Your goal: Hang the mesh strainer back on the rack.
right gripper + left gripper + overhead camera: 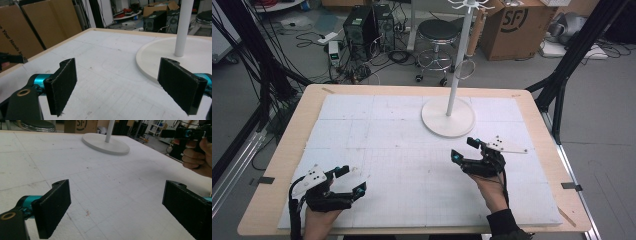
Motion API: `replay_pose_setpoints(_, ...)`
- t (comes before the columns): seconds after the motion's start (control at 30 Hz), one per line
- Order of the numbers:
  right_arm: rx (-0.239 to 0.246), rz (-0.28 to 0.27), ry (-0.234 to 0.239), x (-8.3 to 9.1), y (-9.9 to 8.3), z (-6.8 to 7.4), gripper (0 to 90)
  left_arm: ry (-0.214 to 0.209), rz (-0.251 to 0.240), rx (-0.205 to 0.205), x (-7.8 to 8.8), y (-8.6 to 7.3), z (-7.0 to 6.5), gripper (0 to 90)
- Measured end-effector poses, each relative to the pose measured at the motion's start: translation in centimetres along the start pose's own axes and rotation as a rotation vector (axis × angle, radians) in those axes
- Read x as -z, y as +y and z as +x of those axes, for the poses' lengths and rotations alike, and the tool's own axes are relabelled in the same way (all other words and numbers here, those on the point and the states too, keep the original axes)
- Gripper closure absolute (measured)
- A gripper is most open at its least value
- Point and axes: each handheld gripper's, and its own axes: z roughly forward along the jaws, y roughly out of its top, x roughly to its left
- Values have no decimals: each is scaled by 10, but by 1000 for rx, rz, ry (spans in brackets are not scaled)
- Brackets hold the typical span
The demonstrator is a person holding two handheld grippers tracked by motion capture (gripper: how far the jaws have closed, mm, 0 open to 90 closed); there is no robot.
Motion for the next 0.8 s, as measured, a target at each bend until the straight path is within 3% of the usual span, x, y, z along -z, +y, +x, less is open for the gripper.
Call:
replay_pose_setpoints(0.37, 21, 53, 15, 3, -13, 5, 150, -8, 7, -1, -3, 0, -1, 89)
replay_pose_setpoints(0.8, 20, 97, 8, 23, -31, 5, 150, -8, 21, -7, -7, 0, -2, 89)
